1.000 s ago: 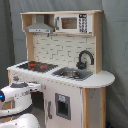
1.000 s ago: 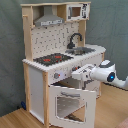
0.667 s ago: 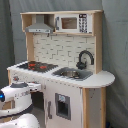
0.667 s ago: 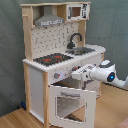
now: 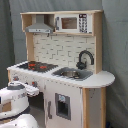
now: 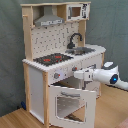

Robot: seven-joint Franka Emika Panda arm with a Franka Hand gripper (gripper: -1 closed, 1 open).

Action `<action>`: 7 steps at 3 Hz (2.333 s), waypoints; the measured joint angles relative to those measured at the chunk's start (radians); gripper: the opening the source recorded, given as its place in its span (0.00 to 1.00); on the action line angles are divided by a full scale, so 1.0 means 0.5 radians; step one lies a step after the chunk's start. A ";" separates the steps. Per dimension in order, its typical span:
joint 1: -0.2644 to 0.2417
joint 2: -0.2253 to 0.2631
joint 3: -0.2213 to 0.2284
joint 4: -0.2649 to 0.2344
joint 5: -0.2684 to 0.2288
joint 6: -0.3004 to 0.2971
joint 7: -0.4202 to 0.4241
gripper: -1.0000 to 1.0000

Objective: Play with the kitchen

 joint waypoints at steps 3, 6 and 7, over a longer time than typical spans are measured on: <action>0.410 0.008 -0.278 -0.098 0.002 -0.327 0.035 1.00; 0.463 0.049 -0.589 -0.051 0.175 -0.796 0.111 1.00; 0.433 0.051 -0.695 0.015 0.285 -0.958 0.110 1.00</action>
